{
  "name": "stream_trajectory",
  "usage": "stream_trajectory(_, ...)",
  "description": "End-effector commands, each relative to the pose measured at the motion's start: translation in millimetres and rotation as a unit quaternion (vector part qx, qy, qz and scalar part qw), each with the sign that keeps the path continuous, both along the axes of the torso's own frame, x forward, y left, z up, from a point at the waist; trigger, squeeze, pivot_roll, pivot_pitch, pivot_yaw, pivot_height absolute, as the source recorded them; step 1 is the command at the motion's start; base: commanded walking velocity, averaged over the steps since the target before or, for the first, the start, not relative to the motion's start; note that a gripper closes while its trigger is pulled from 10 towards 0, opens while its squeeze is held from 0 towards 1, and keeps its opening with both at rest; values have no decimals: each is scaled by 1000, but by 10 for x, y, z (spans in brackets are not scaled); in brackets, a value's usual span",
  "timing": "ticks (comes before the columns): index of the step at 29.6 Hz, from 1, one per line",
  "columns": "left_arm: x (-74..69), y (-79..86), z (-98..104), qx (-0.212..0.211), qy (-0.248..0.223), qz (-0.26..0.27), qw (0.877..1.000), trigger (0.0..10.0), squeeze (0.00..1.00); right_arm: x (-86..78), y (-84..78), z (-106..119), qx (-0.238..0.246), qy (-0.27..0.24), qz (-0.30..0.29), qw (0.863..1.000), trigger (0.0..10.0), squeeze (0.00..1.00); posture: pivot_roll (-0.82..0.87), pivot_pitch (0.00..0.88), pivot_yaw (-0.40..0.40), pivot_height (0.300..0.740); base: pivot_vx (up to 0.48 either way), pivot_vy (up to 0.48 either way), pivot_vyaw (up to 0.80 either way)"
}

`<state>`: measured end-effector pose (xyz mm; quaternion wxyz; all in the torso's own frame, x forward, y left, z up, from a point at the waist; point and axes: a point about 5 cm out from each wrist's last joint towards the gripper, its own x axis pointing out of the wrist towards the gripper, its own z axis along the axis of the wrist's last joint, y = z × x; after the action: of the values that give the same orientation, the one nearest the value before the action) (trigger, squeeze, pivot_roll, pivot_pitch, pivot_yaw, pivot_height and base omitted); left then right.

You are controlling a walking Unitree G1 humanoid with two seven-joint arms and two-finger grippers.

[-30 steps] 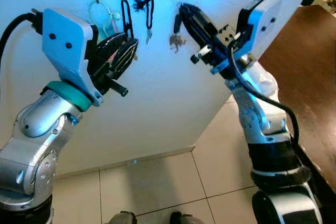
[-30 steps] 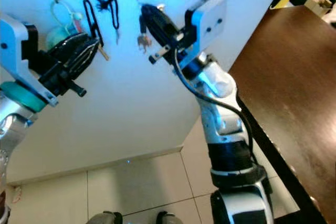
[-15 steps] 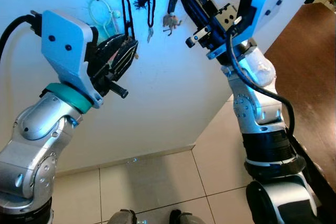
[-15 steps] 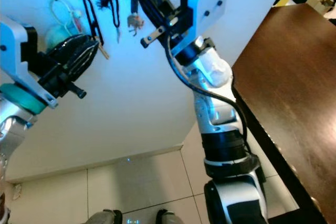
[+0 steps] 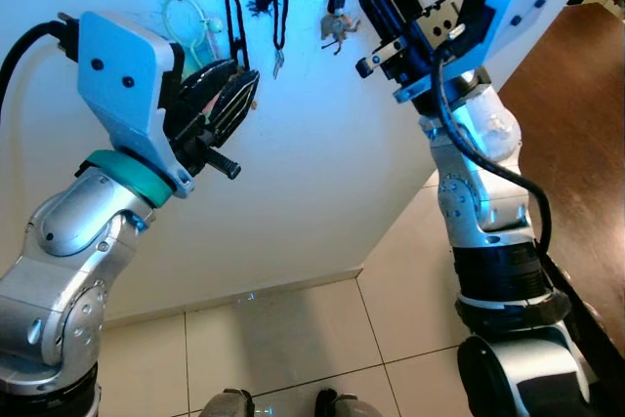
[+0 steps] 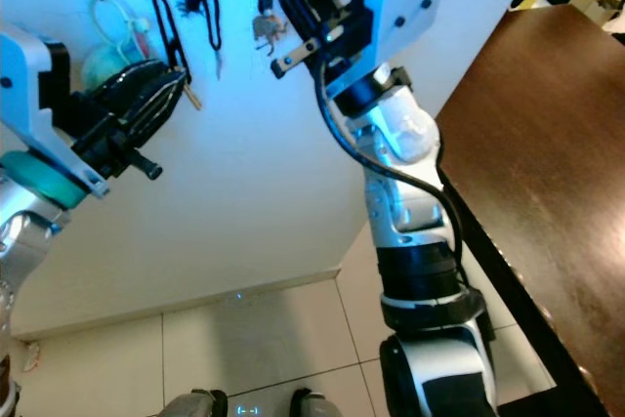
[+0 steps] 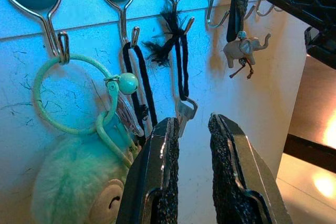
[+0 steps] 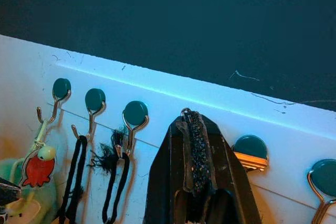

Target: Hang keys on a hook

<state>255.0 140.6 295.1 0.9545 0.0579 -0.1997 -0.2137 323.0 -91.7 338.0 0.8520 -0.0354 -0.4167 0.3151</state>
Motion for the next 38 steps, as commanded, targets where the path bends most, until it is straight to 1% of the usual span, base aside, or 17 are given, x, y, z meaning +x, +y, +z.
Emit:
stream_trajectory(1, -16, -26, -22, 4, 6, -5, 1000, 10000, 0, 0, 12, 24, 3, -7, 2, 1000, 10000, 0, 132, 115, 15, 740, 0, 0, 0)
stream_trajectory(9, -12, -13, -24, 3, 7, -2, 1000, 10000, 0, 56, 10, -62, 3, 19, -1, 1000, 10000, 0, 130, 121, 16, 740, 0, 0, 0)
stream_trajectory(11, -12, -13, -24, 3, 7, -2, 1000, 10000, 0, 56, 10, -62, 3, 19, -1, 1000, 10000, 0, 130, 121, 16, 740, 0, 0, 0)
stream_trajectory(13, -4, -15, -27, 2, 9, -1, 1000, 10000, 0, 95, 27, -117, -6, 32, -5, 999, 10000, 0, 132, 127, 16, 740, 0, 0, 0)
stream_trajectory(19, 6, -19, -28, 2, 9, -1, 1000, 10000, 0, 112, 54, -105, -5, 32, -3, 999, 10000, 0, 132, 127, 15, 740, 0, 0, 0)
stream_trajectory(23, 10, -27, -30, 0, 9, -1, 1000, 10000, 0, 178, 55, -110, -20, 37, -32, 999, 10000, 0, 133, 128, 14, 740, 0, 0, 0)
stream_trajectory(29, 10, -27, -33, 0, 10, -1, 1000, 10000, 0, 174, 58, -142, -25, 42, -29, 998, 10000, 0, 131, 129, 13, 740, 0, 0, 0)
stream_trajectory(32, 11, -34, -35, 1, 9, -1, 1000, 10000, 0, 149, 39, -268, -46, 54, -29, 997, 10000, 0, 131, 134, 12, 740, 0, 0, 0)
stream_trajectory(34, 11, -34, -35, 1, 9, -1, 1000, 10000, 0, 149, 39, -268, -46, 54, -29, 997, 10000, 0, 131, 134, 12, 740, 0, 0, 0)
stream_trajectory(36, 13, -38, -33, 0, 9, -2, 1000, 10000, 0, 127, 15, -348, -55, 62, -28, 996, 10000, 0, 131, 134, 12, 740, 0, 0, 0)
stream_trajectory(37, 13, -38, -33, 0, 9, -2, 1000, 10000, 0, 127, 15, -348, -55, 62, -28, 996, 10000, 0, 131, 134, 12, 740, 0, 0, 0)
stream_trajectory(38, 14, -36, -32, 0, 9, -2, 1000, 10000, 0, 97, 3, -394, -58, 65, -22, 996, 10000, 0, 129, 135, 14, 740, 0, 0, 0)
